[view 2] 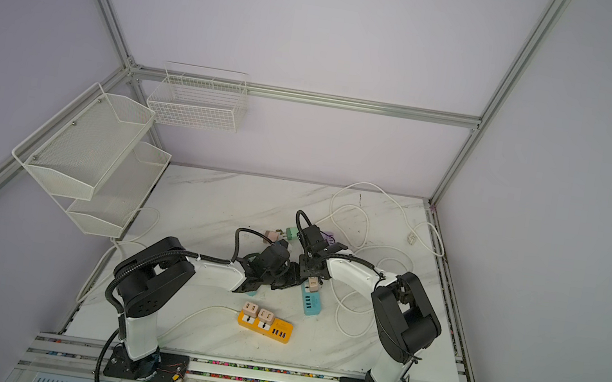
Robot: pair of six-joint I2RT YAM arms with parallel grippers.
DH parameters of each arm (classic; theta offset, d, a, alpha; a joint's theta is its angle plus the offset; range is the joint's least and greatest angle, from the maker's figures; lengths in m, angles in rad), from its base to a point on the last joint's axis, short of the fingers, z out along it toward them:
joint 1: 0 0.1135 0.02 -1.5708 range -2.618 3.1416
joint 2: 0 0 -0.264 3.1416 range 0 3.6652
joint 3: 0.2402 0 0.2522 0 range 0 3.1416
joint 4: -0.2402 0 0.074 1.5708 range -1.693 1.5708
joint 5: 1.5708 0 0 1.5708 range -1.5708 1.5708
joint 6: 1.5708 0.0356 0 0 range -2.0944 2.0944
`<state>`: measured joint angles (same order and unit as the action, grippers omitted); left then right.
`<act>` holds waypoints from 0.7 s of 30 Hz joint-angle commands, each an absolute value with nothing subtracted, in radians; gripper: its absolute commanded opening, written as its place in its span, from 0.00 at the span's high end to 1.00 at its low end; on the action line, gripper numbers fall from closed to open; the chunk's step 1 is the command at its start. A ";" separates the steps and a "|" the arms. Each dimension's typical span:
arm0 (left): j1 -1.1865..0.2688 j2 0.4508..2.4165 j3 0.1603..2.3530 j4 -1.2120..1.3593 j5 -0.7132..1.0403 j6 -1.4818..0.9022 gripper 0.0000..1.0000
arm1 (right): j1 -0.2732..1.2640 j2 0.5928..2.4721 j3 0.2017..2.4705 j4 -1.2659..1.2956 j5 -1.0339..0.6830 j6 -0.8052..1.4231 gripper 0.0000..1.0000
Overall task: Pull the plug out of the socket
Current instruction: 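Hold the teal strip with the left gripper while the right grips the teal adapter, then pull the teal adapter out with the right gripper while the left holds the strip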
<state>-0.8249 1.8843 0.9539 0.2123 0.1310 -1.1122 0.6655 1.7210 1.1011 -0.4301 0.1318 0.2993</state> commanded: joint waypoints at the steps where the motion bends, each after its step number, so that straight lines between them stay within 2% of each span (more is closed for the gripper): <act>1: -0.822 1.892 0.993 0.157 0.103 -1.111 0.63 | 0.663 1.741 1.091 -0.449 0.118 0.278 0.59; 5: -0.822 1.889 0.958 0.151 0.101 -1.116 0.64 | 0.663 1.739 1.094 -0.451 0.113 0.271 0.62; 16: -0.846 1.895 0.882 0.159 0.080 -1.143 0.66 | 0.669 1.734 1.125 -0.449 0.124 0.257 0.80; 21: -0.849 1.886 0.854 0.159 0.060 -1.155 0.68 | 0.658 1.689 1.105 -0.417 0.086 0.241 0.81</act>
